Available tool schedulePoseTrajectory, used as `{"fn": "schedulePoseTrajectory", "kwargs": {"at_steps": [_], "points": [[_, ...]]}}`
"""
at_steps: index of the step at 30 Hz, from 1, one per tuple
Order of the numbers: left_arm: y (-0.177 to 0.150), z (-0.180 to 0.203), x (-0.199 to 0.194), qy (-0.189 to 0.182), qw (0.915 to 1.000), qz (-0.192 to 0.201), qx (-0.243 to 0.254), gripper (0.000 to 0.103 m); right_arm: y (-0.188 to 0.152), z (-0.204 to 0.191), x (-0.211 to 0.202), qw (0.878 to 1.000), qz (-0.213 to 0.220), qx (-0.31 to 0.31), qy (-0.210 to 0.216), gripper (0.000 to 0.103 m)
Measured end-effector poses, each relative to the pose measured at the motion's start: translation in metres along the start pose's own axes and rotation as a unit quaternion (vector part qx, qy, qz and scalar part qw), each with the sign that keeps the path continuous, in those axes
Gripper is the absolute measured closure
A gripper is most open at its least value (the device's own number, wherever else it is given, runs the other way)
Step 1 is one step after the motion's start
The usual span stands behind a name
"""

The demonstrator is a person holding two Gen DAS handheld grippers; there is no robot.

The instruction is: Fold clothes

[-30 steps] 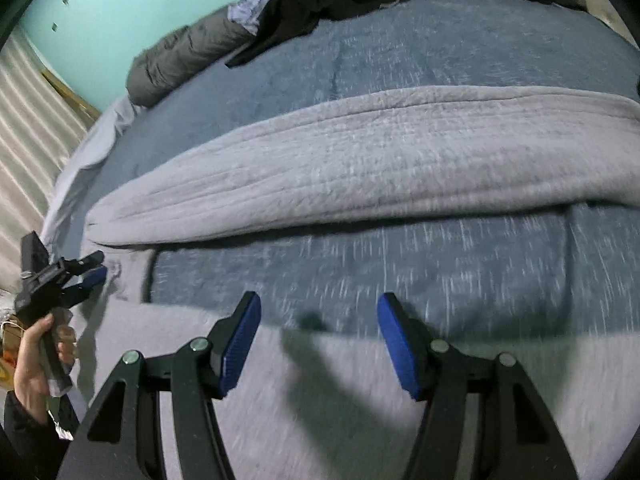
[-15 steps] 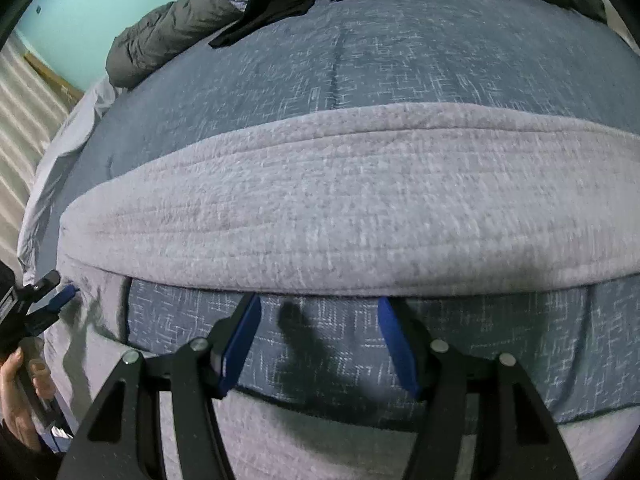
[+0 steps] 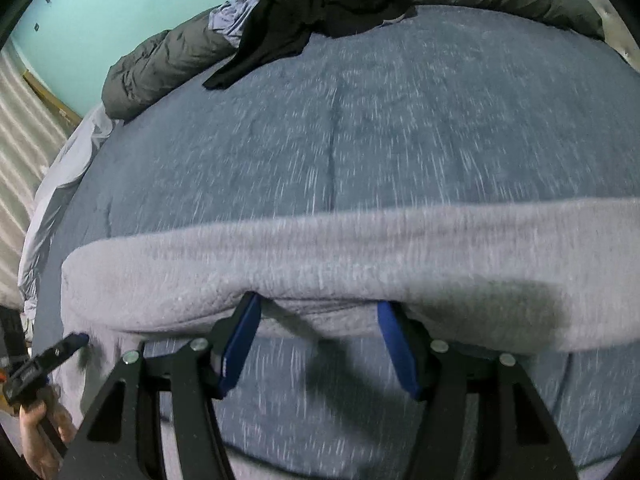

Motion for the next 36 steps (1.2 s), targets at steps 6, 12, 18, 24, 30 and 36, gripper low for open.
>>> {"fn": "schedulePoseTrajectory", "kwargs": {"at_steps": [6,12,18,24,30,36], "points": [[0.008,0.002,0.004,0.006,0.9999,0.007,0.014,0.031,0.023,0.005,0.022,1.0,0.001,-0.008,-0.028,0.041],[0.011,0.003,0.022,0.01,0.9998,-0.004,0.017,0.031,0.026,0.009,0.026,0.999,-0.001,-0.02,-0.026,0.041],[0.011,0.004,0.03,0.01,0.9997,-0.008,0.022,0.031,0.009,0.024,-0.01,0.999,0.027,0.021,0.028,0.041],[0.012,0.011,0.03,0.002,0.9997,-0.005,0.023,0.031,-0.021,0.062,-0.026,0.997,0.034,0.069,0.022,0.041],[0.011,0.014,0.031,0.0,0.9996,-0.006,0.027,0.031,-0.03,0.093,-0.016,0.985,0.032,0.166,0.047,0.041],[0.013,0.012,0.032,-0.001,0.9996,-0.007,0.028,0.031,-0.018,0.105,-0.013,0.968,0.076,0.228,0.073,0.042]]}}
Point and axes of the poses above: each gripper's, at about its wrist camera, not at the fingertips, and x roughly the way its jaws point, z to its right, y to its top, the point moved 8 cm from there along x, roughly the way its jaws point, and after that the axes turned 6 degrees about x, right-handed, at the moved point
